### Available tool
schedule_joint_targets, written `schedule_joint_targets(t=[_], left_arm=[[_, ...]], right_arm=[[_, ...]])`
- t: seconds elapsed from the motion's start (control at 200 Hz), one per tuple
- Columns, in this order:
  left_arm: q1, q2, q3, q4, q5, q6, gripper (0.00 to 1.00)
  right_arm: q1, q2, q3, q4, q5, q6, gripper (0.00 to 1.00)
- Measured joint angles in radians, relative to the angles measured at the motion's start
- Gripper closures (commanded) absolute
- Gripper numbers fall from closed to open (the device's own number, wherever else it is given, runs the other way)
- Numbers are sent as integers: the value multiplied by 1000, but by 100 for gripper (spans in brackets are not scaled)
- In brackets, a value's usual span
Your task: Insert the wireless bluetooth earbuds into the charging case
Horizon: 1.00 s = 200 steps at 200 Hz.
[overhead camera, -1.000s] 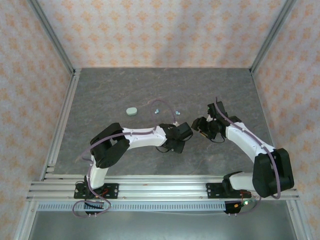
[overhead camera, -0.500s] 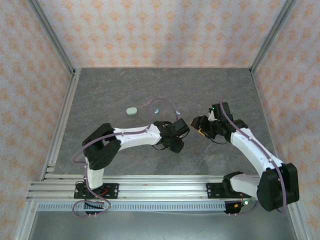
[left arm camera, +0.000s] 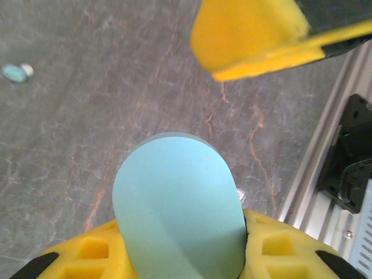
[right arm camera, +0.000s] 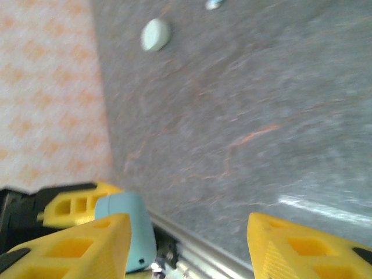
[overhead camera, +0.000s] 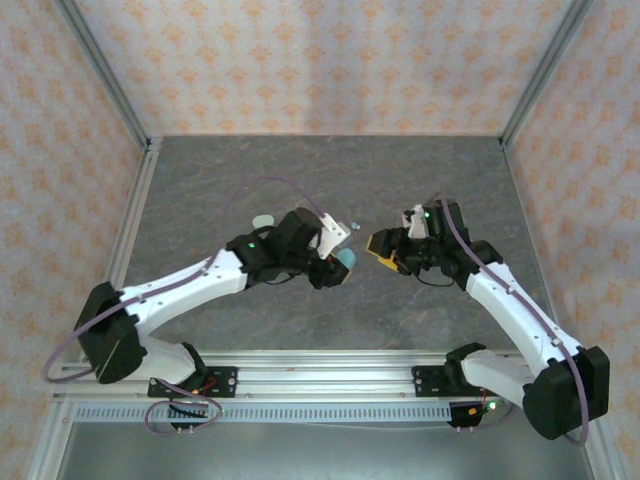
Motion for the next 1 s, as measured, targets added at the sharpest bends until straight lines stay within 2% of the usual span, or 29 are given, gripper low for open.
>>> schedule_joint_targets(t=[0.13, 0.25, 0.385, 0.48, 0.615, 0.806, 1.001], left_arm=[[51, -78, -5, -2, 44, 47, 76], [56, -95, -4, -12, 52, 66, 75], [56, -57, 4, -45, -8, 23, 75], [65, 21, 36, -79, -108, -93, 76], [87, 151, 39, -89, -205, -347, 76], [51, 288, -58, -72, -322, -694, 72], [8, 372, -53, -76, -388, -888, 51]], right_arm=[[54, 0, 67, 2, -42, -10, 43], [89, 0, 77, 8, -56, -10, 43], [112, 4, 77, 8, -39, 2, 43], [112, 3, 64, 13, 34, 30, 44], [112, 3, -22, 55, 117, 101, 44], [112, 3, -99, 75, 167, 160, 44], [112, -1, -99, 64, 219, 130, 44]])
